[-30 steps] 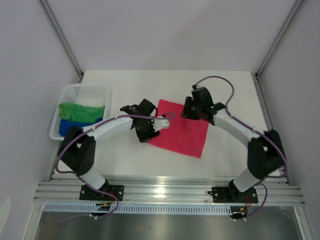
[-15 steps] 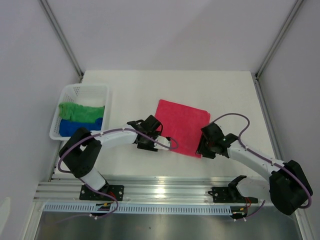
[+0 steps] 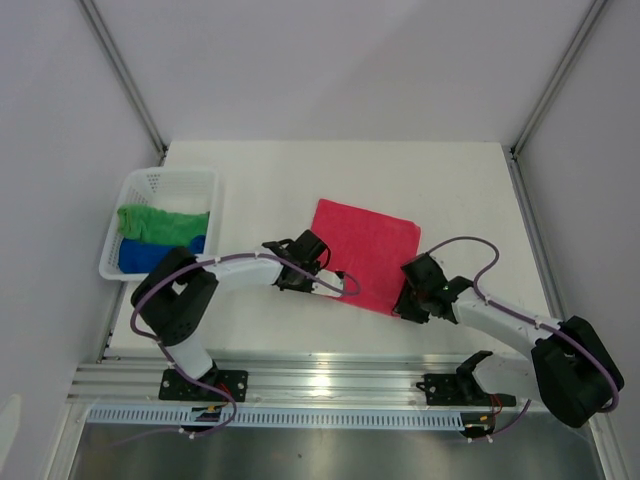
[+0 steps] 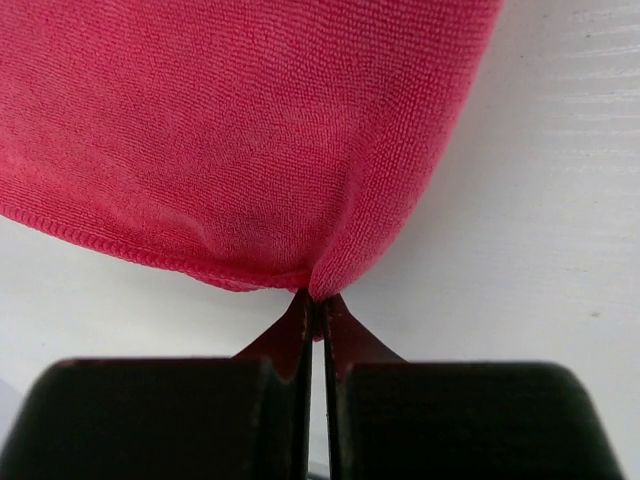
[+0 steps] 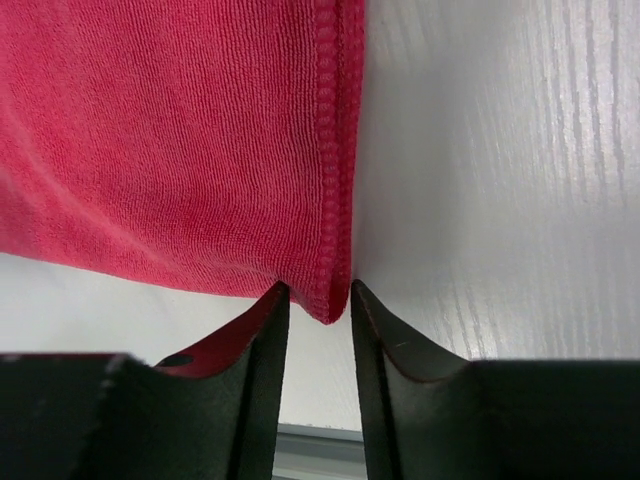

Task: Roll the towels
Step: Roll the towel

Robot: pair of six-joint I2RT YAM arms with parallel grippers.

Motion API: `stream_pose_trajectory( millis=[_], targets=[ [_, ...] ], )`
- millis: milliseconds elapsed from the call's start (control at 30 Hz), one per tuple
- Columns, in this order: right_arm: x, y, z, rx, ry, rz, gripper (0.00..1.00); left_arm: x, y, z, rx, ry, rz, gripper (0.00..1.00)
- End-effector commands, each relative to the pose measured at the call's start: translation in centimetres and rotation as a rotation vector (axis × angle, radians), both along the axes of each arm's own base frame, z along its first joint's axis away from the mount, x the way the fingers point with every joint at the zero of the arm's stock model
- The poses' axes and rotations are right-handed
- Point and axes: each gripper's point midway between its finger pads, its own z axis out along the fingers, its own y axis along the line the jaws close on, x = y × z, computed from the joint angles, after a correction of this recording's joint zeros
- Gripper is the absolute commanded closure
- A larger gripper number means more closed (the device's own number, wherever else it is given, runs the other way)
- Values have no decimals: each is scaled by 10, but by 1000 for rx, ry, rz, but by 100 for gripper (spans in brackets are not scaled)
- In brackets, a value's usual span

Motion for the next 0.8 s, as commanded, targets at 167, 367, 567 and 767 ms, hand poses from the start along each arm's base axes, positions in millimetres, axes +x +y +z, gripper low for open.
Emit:
stream_pose_trajectory(
  millis=[167, 367, 567, 767],
  targets=[
    [1, -1, 26, -47, -77, 144, 62, -36, 13, 1, -29, 128, 123, 99],
    [31, 15, 116, -99, -339, 477, 49, -71, 22, 9, -88, 237, 210, 99],
    [43, 33, 141, -192, -626, 934, 46, -94, 34, 4, -106, 313, 294, 99],
    [-1, 31, 121, -235, -782, 1481, 37, -98, 40, 1, -121, 336, 381, 99]
  ],
)
